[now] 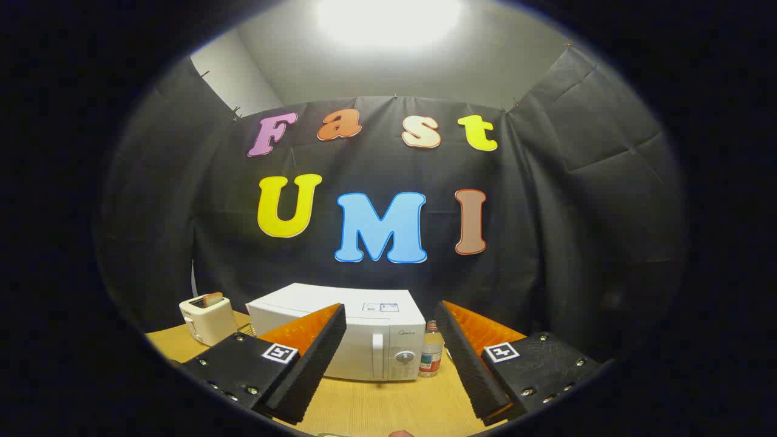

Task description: Open the microwave, put the food inside, and close the microwave door.

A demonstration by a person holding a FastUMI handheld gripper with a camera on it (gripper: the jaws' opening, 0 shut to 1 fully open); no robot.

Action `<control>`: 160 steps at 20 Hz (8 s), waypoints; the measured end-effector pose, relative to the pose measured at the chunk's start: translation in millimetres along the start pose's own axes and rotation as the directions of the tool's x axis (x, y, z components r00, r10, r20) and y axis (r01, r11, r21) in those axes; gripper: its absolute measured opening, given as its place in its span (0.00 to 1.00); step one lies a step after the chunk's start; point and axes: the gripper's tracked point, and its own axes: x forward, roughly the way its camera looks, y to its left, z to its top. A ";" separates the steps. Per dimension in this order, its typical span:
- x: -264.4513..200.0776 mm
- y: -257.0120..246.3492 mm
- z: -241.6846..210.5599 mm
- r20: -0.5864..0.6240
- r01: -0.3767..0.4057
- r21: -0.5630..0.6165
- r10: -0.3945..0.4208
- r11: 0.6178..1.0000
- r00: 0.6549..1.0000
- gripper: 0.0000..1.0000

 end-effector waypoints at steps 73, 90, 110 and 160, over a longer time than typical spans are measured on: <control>192.0 30.9 -250.6 -0.436 -0.156 0.061 0.167 0.986 0.884 0.20; 110.6 48.4 -244.5 -0.503 -0.164 0.016 0.150 0.986 0.851 0.09; -19.0 130.3 -243.6 -0.555 -0.086 0.050 0.099 0.995 0.826 0.23; -139.5 312.3 -39.8 -0.171 -0.650 0.263 0.698 0.713 0.696 0.97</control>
